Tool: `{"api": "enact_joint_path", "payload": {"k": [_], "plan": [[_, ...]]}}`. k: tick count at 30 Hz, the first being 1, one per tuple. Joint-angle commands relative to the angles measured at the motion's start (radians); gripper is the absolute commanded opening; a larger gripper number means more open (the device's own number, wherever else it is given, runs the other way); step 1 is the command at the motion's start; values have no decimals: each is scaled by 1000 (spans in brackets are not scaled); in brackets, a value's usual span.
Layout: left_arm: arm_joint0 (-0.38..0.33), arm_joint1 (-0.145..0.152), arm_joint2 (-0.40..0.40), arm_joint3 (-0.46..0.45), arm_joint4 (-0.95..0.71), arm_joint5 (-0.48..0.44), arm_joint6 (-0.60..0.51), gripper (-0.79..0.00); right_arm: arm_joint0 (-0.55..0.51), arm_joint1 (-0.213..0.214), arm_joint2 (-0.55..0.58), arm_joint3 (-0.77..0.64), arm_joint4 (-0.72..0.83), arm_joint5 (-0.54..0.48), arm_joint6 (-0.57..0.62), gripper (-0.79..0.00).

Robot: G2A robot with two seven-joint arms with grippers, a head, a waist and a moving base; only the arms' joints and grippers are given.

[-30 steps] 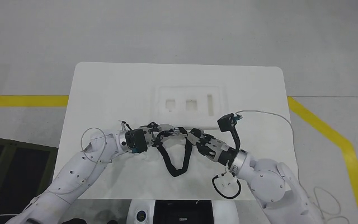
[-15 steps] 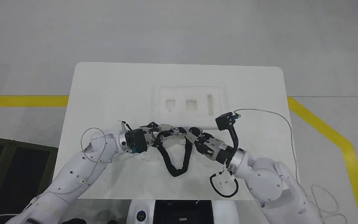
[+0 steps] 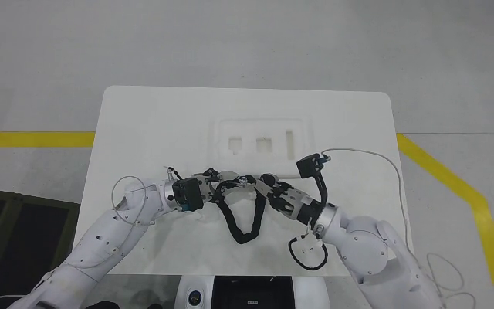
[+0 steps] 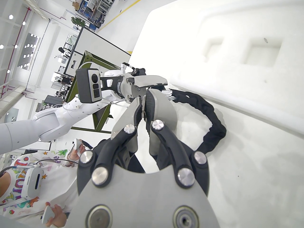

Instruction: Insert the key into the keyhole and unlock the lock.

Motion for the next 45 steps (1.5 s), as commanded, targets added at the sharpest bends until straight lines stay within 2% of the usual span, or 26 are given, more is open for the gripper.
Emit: {"api": "enact_joint_path", "payload": {"k": [1, 45], "plan": [[0, 0, 0, 0, 0, 0, 0, -785, 2, -1, -1, 2, -3, 1, -2, -785], [0, 0, 0, 0, 0, 0, 0, -785, 25, -15, -27, 37, -39, -28, -63, -785]]}}
